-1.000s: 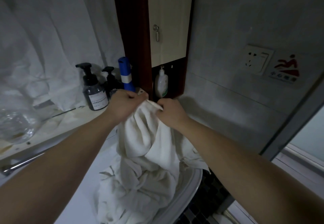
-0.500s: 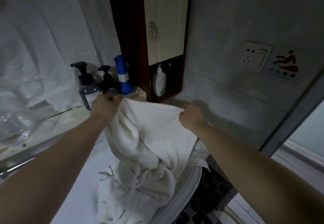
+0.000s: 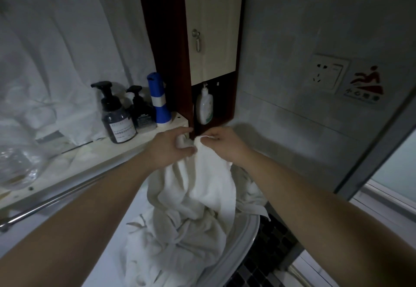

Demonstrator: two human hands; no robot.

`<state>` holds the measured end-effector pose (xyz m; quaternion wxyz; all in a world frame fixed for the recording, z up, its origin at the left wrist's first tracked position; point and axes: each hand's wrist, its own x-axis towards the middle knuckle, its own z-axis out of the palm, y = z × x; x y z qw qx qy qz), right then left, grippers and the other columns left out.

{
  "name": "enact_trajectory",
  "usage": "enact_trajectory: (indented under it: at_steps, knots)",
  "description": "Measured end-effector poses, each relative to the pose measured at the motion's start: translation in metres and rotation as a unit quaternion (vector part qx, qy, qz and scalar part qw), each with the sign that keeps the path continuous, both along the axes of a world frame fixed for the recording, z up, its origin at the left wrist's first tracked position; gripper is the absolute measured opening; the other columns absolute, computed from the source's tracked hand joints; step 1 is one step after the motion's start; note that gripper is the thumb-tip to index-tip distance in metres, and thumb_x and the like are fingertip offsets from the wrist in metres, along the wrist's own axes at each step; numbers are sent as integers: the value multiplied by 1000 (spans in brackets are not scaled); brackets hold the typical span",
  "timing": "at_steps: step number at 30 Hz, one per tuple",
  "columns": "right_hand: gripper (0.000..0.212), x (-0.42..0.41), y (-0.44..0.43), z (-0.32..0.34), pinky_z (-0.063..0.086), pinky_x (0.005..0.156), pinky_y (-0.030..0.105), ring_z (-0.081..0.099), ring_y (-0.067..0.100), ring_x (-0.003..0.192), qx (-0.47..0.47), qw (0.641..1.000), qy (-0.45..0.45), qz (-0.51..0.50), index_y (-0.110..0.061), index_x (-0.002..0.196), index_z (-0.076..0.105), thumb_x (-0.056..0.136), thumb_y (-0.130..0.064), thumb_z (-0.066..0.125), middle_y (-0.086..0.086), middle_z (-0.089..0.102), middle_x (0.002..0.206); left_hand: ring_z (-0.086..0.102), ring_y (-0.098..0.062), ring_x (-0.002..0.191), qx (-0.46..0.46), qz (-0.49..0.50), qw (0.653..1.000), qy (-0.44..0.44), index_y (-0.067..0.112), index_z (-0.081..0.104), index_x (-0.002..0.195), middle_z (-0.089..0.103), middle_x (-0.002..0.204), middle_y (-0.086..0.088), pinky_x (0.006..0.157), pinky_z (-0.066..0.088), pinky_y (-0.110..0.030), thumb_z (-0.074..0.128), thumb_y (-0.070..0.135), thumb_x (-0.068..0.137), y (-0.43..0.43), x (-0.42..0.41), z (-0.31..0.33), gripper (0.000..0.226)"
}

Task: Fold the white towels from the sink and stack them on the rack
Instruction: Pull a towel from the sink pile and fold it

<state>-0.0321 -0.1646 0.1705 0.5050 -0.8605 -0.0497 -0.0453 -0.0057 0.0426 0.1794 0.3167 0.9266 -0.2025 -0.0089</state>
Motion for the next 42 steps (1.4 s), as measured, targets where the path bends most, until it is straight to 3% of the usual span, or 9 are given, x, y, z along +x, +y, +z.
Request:
enact_trajectory:
  at_steps: [4, 12, 16, 18, 22, 26, 29, 36, 42]
  knots:
    - [22, 3, 4, 2, 53, 80, 26, 67, 13, 97, -82, 995, 5, 51, -24, 107, 69, 95, -15, 54, -4, 71, 104, 61, -9, 85, -18, 46, 999, -18, 44, 67, 87, 66, 85, 19, 66, 39, -19, 65, 49, 89, -12, 0, -3, 6]
    - [29, 2, -17, -2, 34, 51, 9, 52, -8, 56, -69, 997, -24, -15, -19, 79, 63, 99, -39, 56, -18, 58, 62, 59, -10, 105, -95, 75, 993, -5, 31, 69, 114, 66, 115, 9, 88, 42, -22, 72, 22, 88, 3, 9, -2, 28]
    - [10, 3, -7, 10, 42, 92, 17, 52, -4, 119, -96, 990, -21, 102, -29, 98, 74, 91, -35, 71, -15, 50, 144, 63, -3, 100, -195, -53, 978, 39, 41, 58, 126, 63, 111, 11, 84, 48, -14, 74, 2, 83, -7, 3, 11, 60]
    - [7, 2, -1, 17, 47, 100, 25, 51, 5, 129, -71, 987, -6, 145, -21, 87, 78, 87, -29, 77, -16, 38, 154, 66, -4, 102, -229, -104, 966, 58, 41, 56, 129, 64, 115, 8, 87, 54, -20, 76, 2, 79, -12, 2, 15, 67]
    - [6, -2, -3, 26, 60, 76, 34, 71, 11, 88, -6, 986, 63, 155, -19, 81, 79, 84, -23, 79, -4, 73, 98, 68, -10, 100, -256, -89, 960, 78, 34, 54, 134, 64, 113, 2, 89, 55, -24, 82, 3, 77, -8, 4, 13, 71]
    - [32, -2, -11, 28, 46, 55, 18, 62, 3, 58, -48, 991, 55, 115, -29, 55, 69, 85, -23, 77, -10, 64, 57, 64, -7, 93, -143, -69, 987, 11, 25, 60, 130, 63, 108, 5, 86, 49, -17, 77, 0, 79, 3, 8, 7, 59]
    - [23, 1, -21, 32, 49, 65, 30, 67, 19, 68, -60, 996, 26, 60, -9, 69, 72, 85, -25, 76, 8, 68, 72, 59, 9, 89, -25, -64, 996, -54, 27, 67, 117, 65, 107, 12, 82, 45, -7, 71, 2, 79, 10, 9, 1, 46]
    - [12, 3, -16, 31, 50, 73, 21, 61, -3, 97, -156, 979, 36, 124, -21, 75, 73, 84, -29, 77, -18, 36, 151, 67, -4, 92, -245, -46, 968, 20, 38, 67, 101, 68, 100, 10, 81, 50, -17, 72, -6, 81, -2, 7, 5, 48]
    - [15, -1, 3, 24, 57, 59, 36, 64, 9, 63, -126, 983, 48, 126, -20, 71, 72, 82, -29, 75, -2, 64, 73, 63, -10, 85, -110, -98, 985, -84, 26, 65, 108, 63, 99, 1, 74, 46, -10, 72, -5, 76, -18, 6, 8, 45]
